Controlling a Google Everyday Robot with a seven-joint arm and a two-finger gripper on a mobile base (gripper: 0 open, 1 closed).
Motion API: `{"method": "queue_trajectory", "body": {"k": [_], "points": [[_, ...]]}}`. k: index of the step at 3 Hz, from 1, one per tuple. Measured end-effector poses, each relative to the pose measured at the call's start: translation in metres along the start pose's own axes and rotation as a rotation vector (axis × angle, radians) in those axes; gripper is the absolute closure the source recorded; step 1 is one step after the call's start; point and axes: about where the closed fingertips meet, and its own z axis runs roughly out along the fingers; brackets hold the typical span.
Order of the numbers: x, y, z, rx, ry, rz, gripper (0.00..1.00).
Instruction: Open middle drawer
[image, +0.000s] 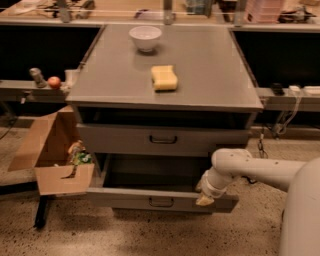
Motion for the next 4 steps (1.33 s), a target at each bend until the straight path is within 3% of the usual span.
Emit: {"method": "queue_trajectory", "body": {"k": [1,2,3,4], "points": [[-0.001,0.008,0.001,-0.009,-0.018,0.006,0.25],[-0.001,0.008,0.001,-0.009,-0.018,0.006,0.00],[-0.001,0.008,0.001,-0.009,-0.018,0.006,0.00],[0.007,0.035,0.014,-0.068,-0.001,-0.003,0.00]]}}
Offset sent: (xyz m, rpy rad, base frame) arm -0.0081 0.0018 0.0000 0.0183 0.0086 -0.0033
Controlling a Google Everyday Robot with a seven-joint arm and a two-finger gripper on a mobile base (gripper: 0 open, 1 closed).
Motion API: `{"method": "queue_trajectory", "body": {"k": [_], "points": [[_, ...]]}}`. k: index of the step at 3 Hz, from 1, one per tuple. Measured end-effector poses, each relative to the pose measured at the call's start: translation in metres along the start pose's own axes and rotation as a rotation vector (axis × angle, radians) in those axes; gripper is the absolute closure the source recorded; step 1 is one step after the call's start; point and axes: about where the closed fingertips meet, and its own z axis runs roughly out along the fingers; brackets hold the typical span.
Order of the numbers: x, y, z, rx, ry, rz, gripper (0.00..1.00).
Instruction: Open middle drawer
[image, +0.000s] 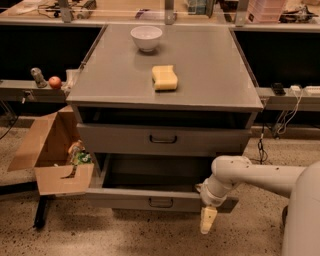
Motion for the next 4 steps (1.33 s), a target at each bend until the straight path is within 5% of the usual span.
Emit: {"method": "queue_trajectory", "body": {"k": [1,4], "points": [[0.005,0.023,0.007,-0.035,0.025,-0.016,0.00],[0.005,0.039,0.001,-0.031,0.029,-0.044,0.73]]}}
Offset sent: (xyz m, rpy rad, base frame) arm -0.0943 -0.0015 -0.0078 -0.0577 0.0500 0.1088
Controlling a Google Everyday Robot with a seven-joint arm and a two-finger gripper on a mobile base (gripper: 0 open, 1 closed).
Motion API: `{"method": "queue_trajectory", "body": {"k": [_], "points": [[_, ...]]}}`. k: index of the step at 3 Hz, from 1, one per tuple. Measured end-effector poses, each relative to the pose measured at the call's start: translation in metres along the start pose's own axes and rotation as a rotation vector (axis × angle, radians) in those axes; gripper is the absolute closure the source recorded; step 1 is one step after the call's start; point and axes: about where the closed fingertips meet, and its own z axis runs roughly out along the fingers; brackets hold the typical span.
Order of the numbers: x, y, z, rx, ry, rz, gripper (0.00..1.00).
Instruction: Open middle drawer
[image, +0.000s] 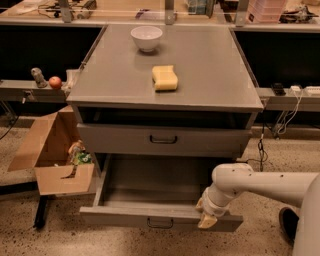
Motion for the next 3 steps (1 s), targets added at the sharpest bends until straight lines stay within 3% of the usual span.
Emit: {"method": "queue_trajectory", "body": {"k": [1,2,3], "points": [[-0.002,0.023,0.000,0.002,-0.006,-0.030,0.96],[0.000,0.048,0.009,-0.013,-0.030,-0.031,0.00],[0.000,0.048,0.009,-0.013,-0.030,-0.031,0.00]]}}
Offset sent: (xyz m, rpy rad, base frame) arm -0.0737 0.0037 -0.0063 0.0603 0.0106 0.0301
